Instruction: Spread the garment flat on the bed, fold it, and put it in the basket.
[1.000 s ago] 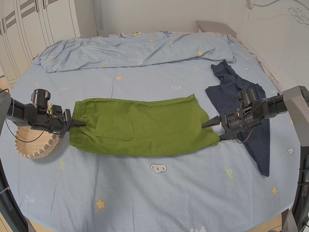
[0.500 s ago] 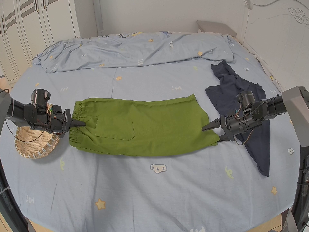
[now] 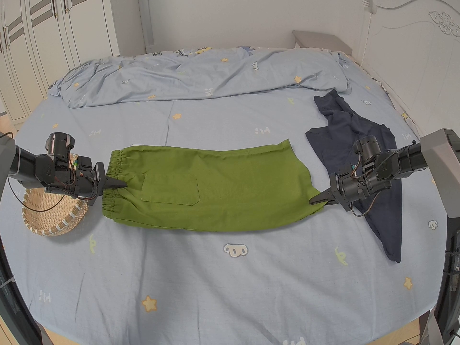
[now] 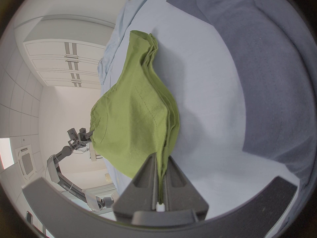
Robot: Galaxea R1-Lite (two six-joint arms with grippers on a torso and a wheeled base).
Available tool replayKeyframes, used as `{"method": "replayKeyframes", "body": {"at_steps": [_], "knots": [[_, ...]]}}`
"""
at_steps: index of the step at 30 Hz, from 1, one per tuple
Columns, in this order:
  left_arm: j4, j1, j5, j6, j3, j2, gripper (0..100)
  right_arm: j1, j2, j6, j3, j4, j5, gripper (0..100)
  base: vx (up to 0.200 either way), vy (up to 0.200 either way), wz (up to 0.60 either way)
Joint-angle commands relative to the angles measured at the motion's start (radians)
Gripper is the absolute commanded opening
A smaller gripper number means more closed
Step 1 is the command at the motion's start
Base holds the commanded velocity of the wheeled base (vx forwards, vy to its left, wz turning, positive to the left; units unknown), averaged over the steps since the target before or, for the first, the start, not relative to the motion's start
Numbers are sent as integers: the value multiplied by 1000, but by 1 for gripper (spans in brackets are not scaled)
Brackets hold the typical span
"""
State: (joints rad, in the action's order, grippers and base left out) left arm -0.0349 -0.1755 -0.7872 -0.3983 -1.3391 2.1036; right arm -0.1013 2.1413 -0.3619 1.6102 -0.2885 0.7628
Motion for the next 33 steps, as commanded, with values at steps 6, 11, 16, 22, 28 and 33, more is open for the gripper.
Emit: {"method": "replayKeyframes", "body": {"at_steps": [6, 11, 16, 22, 28, 33], "knots": [[-19, -4, -1, 6, 2, -13, 0, 0, -95, 49, -39, -74, -2, 0, 0, 0, 0], [-99, 2, -1, 44, 6, -54, 0, -14, -225, 97, -70, -199, -10, 0, 0, 0, 0], [-215, -10, 0, 153, 49, -105, 0, -31, -311, 103, -184, -215, -20, 0, 0, 0, 0], [-230, -35, 6, 184, 192, -189, 0, -55, -389, 132, -386, -198, -30, 0, 0, 0, 0], [-227, -64, 13, 254, 348, -243, 0, -121, -465, 126, -655, -38, -34, 0, 0, 0, 0], [-211, -71, 19, 291, 446, -258, 0, -167, -472, 118, -786, 60, -43, 0, 0, 0, 0]]}}
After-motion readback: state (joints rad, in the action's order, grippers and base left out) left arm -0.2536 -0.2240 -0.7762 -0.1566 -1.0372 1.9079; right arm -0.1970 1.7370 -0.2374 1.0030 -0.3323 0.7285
